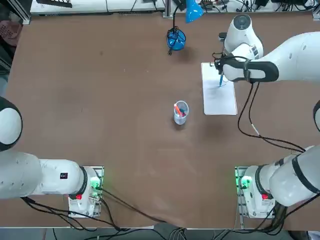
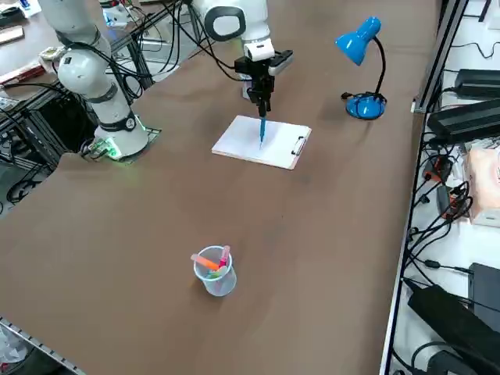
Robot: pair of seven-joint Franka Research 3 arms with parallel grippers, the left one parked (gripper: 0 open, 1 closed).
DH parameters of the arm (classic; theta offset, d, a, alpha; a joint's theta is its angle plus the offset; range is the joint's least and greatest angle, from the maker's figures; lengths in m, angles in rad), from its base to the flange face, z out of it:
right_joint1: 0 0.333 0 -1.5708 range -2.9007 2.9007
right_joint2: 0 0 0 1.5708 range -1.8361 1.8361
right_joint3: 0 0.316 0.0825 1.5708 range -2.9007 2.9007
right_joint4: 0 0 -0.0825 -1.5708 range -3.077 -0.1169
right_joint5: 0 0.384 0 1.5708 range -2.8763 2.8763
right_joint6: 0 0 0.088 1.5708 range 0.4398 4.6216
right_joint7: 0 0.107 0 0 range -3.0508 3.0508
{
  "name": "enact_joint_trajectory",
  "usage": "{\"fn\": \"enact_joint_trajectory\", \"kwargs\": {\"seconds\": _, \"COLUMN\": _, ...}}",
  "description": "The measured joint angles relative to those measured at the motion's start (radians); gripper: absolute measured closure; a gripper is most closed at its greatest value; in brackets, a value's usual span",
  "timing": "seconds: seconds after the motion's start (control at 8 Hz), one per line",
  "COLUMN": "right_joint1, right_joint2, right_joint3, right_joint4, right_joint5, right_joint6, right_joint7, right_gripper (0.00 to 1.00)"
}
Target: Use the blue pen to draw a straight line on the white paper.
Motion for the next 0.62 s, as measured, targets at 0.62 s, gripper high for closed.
{"fn": "enact_joint_trajectory", "kwargs": {"seconds": 0.62, "right_joint1": 0.048, "right_joint2": 0.023, "right_joint3": 0.009, "right_joint4": 0.031, "right_joint5": 0.055, "right_joint6": 0.0, "right_joint7": 0.064, "right_gripper": 0.8}}
